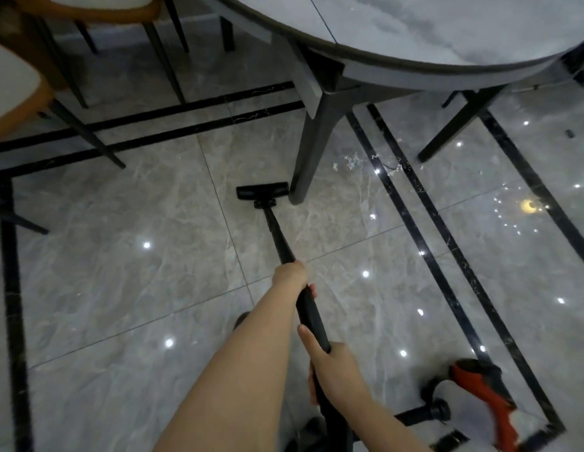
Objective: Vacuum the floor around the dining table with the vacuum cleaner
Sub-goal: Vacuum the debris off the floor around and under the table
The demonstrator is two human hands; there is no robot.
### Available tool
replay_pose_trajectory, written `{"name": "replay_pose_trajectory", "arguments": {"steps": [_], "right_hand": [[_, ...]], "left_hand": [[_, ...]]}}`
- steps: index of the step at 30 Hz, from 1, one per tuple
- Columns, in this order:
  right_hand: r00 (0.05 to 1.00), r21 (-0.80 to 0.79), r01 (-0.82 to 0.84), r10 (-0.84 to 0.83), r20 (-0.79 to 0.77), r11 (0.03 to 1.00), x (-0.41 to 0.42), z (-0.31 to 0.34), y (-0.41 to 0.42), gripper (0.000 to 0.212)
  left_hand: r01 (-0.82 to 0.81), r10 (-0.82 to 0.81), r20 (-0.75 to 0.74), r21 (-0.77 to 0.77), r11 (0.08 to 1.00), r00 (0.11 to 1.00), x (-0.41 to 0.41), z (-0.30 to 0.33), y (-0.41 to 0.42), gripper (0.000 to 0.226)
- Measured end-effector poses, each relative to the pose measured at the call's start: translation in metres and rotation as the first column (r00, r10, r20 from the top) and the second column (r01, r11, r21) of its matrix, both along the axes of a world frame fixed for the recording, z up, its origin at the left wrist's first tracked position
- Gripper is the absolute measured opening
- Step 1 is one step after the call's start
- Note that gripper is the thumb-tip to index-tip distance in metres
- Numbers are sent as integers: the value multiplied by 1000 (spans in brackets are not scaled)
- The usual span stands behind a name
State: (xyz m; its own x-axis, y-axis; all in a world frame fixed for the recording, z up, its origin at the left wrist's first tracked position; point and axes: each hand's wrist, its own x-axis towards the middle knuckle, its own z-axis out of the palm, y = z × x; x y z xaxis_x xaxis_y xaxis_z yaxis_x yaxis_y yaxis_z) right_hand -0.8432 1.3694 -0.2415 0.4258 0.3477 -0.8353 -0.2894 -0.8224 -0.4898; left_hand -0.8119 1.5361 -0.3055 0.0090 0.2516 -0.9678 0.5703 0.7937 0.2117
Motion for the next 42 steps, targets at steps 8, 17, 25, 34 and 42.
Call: {"name": "replay_pose_trajectory", "arguments": {"steps": [8, 17, 25, 34, 42], "right_hand": [[996, -71, -64, 68, 61, 995, -29, 25, -122, 63], [994, -133, 70, -58, 91, 989, -74, 42, -174, 57], [945, -136, 302, -278, 172, 944, -70, 42, -210, 66], [914, -12, 346, -334, 230, 938, -21, 14, -159, 66], [886, 33, 443, -442, 142, 896, 28, 6, -176, 61]], "left_hand": [[13, -13, -6, -39, 999, 1000, -42, 26, -119, 45], [143, -141, 37, -66, 988, 989, -64, 42, -182, 44], [286, -268, 175, -87, 954, 948, -38, 49, -231, 47], [254, -259, 319, 57, 966, 912, 1, 50, -215, 55], [358, -378, 226, 127, 925, 898, 57, 43, -234, 39]]}}
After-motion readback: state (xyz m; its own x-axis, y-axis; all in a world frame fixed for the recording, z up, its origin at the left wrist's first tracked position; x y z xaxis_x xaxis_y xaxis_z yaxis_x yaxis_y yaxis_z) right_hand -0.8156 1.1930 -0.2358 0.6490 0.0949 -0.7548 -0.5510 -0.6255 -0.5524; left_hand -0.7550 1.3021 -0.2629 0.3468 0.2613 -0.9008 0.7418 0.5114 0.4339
